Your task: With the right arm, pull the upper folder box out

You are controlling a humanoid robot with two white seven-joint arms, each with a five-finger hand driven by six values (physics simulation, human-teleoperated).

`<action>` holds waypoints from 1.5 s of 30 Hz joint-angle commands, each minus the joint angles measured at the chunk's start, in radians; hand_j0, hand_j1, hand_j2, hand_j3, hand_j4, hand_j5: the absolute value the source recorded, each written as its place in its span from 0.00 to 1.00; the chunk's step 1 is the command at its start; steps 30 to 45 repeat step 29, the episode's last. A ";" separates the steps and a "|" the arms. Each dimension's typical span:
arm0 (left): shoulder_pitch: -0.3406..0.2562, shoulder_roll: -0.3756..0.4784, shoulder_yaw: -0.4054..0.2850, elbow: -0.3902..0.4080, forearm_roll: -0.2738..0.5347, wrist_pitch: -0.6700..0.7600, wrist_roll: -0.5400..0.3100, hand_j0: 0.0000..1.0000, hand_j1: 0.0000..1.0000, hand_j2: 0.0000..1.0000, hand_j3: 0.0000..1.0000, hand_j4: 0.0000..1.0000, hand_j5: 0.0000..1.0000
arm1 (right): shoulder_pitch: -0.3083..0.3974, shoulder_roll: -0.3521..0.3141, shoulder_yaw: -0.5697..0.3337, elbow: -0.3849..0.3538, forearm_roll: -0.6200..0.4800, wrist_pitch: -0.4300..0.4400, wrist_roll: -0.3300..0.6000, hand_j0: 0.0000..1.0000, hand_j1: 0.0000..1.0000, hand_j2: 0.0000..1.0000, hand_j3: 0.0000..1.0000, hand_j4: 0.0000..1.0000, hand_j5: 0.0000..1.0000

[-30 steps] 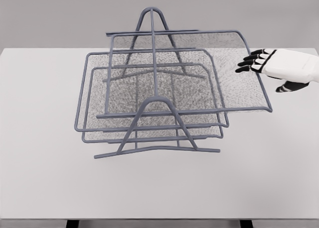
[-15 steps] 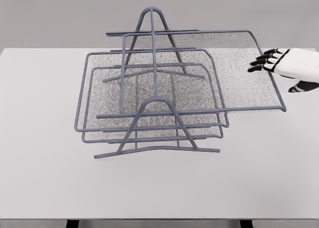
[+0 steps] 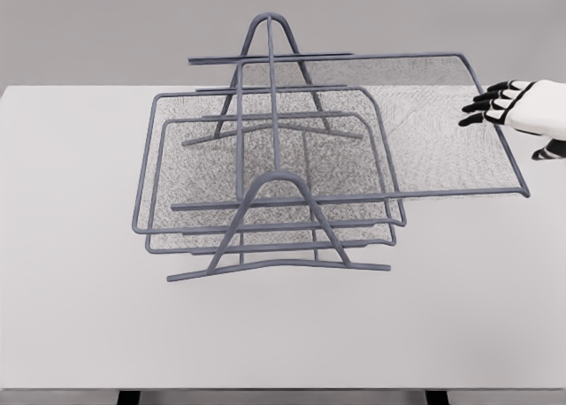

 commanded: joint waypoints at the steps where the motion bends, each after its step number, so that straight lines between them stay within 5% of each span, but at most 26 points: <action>1: 0.000 0.000 0.000 0.000 0.000 0.000 0.000 1.00 1.00 1.00 1.00 1.00 1.00 | 0.000 0.000 0.001 0.005 0.037 -0.007 0.000 1.00 1.00 1.00 1.00 1.00 1.00; 16: 0.000 0.000 0.000 0.000 0.000 0.000 0.000 1.00 1.00 1.00 1.00 1.00 1.00 | 0.009 -0.003 -0.099 0.000 -0.058 -0.007 0.000 1.00 1.00 1.00 1.00 1.00 1.00; 45: 0.000 0.000 0.000 0.000 0.000 0.000 0.000 1.00 1.00 1.00 1.00 1.00 1.00 | 0.006 0.016 -0.101 -0.024 -0.075 -0.007 -0.001 1.00 1.00 1.00 1.00 1.00 1.00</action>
